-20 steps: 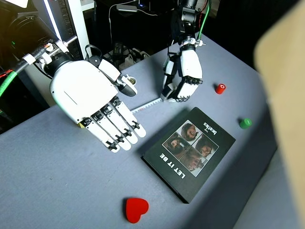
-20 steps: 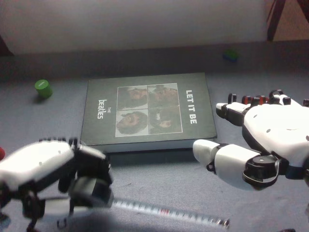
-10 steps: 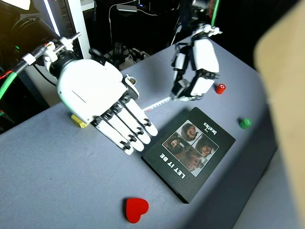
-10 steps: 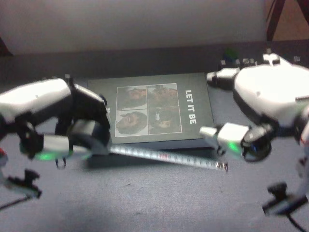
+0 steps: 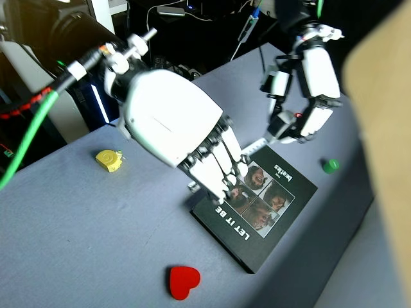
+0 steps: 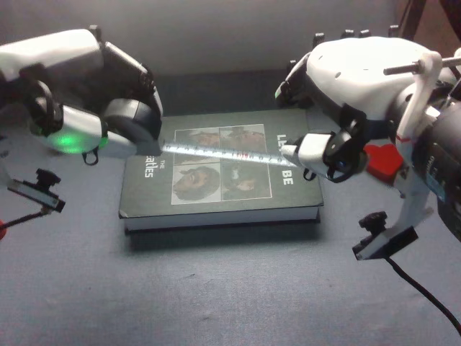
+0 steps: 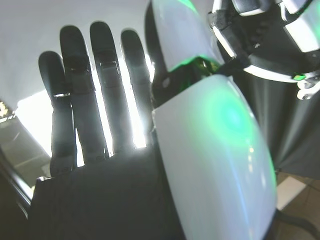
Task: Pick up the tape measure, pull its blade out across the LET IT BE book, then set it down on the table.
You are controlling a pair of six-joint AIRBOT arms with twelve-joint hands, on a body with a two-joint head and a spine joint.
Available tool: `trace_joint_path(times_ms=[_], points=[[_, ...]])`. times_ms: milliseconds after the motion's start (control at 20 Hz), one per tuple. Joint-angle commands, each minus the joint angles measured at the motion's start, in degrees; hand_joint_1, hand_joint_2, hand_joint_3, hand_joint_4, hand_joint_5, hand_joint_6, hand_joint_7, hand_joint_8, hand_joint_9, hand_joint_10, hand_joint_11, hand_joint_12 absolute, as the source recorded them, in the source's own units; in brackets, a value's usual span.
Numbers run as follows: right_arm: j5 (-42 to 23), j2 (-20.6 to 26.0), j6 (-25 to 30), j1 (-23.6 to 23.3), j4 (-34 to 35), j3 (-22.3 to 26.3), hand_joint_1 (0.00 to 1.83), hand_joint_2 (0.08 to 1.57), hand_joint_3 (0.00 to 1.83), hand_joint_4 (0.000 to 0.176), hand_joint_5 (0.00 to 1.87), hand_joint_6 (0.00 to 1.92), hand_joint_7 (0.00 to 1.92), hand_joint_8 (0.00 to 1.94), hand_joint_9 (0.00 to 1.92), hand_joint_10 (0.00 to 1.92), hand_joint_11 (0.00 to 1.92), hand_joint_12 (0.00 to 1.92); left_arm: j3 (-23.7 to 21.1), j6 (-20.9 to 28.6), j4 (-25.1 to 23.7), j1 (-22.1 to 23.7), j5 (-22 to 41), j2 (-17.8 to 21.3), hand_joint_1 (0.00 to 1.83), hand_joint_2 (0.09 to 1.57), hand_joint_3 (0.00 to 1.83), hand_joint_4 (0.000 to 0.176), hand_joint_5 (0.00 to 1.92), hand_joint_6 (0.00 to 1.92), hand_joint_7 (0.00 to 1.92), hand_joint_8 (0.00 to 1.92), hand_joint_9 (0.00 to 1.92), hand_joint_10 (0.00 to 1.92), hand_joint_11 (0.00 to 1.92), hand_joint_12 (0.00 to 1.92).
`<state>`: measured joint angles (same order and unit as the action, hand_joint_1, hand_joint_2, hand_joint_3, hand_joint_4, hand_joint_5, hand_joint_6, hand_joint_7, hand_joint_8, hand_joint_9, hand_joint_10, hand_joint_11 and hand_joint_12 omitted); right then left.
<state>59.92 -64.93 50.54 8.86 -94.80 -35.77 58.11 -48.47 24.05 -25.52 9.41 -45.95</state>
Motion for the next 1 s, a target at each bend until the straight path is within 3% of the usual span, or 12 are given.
trace_joint_path(times_ms=[0, 100, 150, 250, 350, 500, 650, 750, 950], points=[[1.6, -0.4, 0.6, -0.5, -6.4, -0.3, 1.03, 1.11, 0.0, 0.0, 0.75, 0.03, 0.81, 0.01, 0.8, 0.06, 0.32, 1.18, 0.5, 0.0, 0.3, 1.0, 2.9, 0.0, 1.49, 1.06, 0.0, 0.0, 0.96, 0.87, 1.11, 0.48, 1.1, 0.84, 0.96, 1.42], [2.7, -2.2, 0.8, 0.1, -7.9, -1.8, 1.03, 1.12, 0.01, 0.0, 0.75, 0.03, 0.81, 0.01, 0.79, 0.06, 0.31, 1.18, 0.6, -3.3, 5.4, 1.1, 2.8, 0.1, 1.49, 1.06, 0.0, 0.0, 0.96, 0.87, 1.12, 0.48, 1.1, 0.85, 0.96, 1.41], [3.2, -4.2, 0.7, 0.7, -9.0, -4.1, 1.03, 1.12, 0.01, 0.0, 0.75, 0.02, 0.82, 0.01, 0.79, 0.05, 0.31, 1.18, -0.3, -14.6, 18.0, 1.1, 4.6, 0.9, 1.49, 1.06, 0.0, 0.0, 0.96, 0.87, 1.12, 0.47, 1.1, 0.85, 0.96, 1.42], [3.2, -5.5, 0.4, 0.7, -8.3, -5.4, 1.03, 1.12, 0.01, 0.0, 0.75, 0.02, 0.82, 0.01, 0.79, 0.05, 0.31, 1.17, -1.2, -22.3, 26.0, 1.4, 5.8, 1.4, 1.49, 1.06, 0.0, 0.0, 0.96, 0.87, 1.12, 0.47, 1.11, 0.84, 0.96, 1.42], [3.2, -5.9, -0.1, 0.4, -7.5, -5.9, 1.03, 1.12, 0.0, 0.0, 0.74, 0.02, 0.82, 0.01, 0.79, 0.05, 0.32, 1.18, -1.5, -27.1, 30.8, 2.0, 5.7, 1.4, 1.49, 1.06, 0.0, 0.0, 0.96, 0.87, 1.12, 0.47, 1.11, 0.84, 0.96, 1.42], [2.9, -7.0, -1.6, -1.4, -4.9, -7.6, 1.03, 1.13, 0.01, 0.0, 0.74, 0.01, 0.83, 0.01, 0.8, 0.05, 0.32, 1.18, -2.5, -41.8, 45.9, 3.3, 6.7, 1.3, 1.49, 1.06, 0.0, 0.0, 0.96, 0.86, 1.11, 0.48, 1.12, 0.82, 0.95, 1.42], [1.2, -7.3, -2.9, -2.2, -3.6, -8.8, 1.03, 1.13, 0.01, 0.0, 0.74, 0.01, 0.84, 0.01, 0.8, 0.05, 0.33, 1.19, -2.6, -44.1, 48.7, 3.2, 7.1, 1.1, 1.49, 1.06, 0.0, 0.0, 0.97, 0.86, 1.11, 0.49, 1.13, 0.81, 0.94, 1.42], [-0.1, -7.4, -5.0, -2.9, -1.3, -9.3, 1.03, 1.13, 0.01, 0.0, 0.75, 0.01, 0.84, 0.01, 0.79, 0.04, 0.32, 1.18, -2.9, -46.8, 54.3, 3.2, 7.5, 1.2, 1.49, 1.06, 0.0, 0.0, 0.97, 0.86, 1.11, 0.49, 1.13, 0.81, 0.94, 1.42], [-1.2, -7.9, -7.2, -3.3, 0.3, -10.5, 1.03, 1.13, 0.0, 0.0, 0.74, 0.01, 0.84, 0.01, 0.81, 0.05, 0.32, 1.18, -3.0, -47.0, 56.4, 2.9, 8.3, 1.3, 1.49, 1.06, 0.0, 0.0, 0.96, 0.86, 1.1, 0.5, 1.13, 0.81, 0.94, 1.42]])
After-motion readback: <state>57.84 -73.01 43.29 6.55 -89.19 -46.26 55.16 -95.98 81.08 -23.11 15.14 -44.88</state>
